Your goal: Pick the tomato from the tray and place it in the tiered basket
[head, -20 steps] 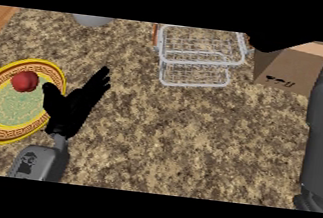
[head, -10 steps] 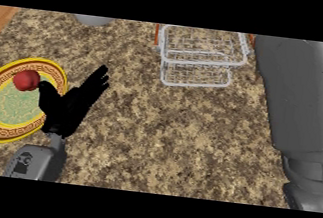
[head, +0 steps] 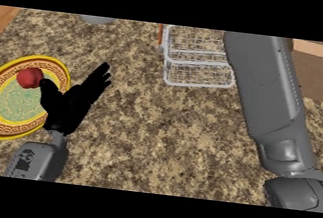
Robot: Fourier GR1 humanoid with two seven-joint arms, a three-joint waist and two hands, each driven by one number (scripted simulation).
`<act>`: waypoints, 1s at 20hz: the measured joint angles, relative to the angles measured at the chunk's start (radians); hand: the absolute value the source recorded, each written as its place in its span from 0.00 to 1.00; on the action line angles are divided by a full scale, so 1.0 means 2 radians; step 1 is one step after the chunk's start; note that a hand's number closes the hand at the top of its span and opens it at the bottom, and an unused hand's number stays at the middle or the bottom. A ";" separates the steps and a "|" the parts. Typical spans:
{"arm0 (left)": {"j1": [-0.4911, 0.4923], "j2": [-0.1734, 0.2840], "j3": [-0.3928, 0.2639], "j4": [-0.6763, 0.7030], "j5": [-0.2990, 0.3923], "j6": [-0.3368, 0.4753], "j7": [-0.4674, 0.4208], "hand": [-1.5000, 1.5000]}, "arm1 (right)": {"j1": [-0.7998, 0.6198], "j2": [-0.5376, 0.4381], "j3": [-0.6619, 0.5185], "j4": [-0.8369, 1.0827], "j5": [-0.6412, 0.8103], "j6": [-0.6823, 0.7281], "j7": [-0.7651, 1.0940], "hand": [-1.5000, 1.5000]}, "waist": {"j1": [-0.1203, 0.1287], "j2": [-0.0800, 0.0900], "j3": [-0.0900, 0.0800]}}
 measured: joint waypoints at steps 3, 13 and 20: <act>-0.005 -0.005 -0.004 0.003 -0.004 0.004 0.000 0.50 | -0.009 0.007 -0.007 0.044 -0.040 -0.025 -0.051 0.00 | 0.003 0.001 0.000; -0.002 -0.005 -0.009 -0.005 -0.004 -0.003 0.003 0.50 | -0.065 0.013 -0.022 0.158 -0.100 -0.135 -0.194 0.00 | 0.010 0.002 0.000; 0.015 -0.002 -0.002 -0.013 0.001 -0.001 0.008 0.50 | -0.081 -0.002 -0.056 0.159 -0.115 -0.214 -0.175 0.00 | -0.007 -0.004 0.000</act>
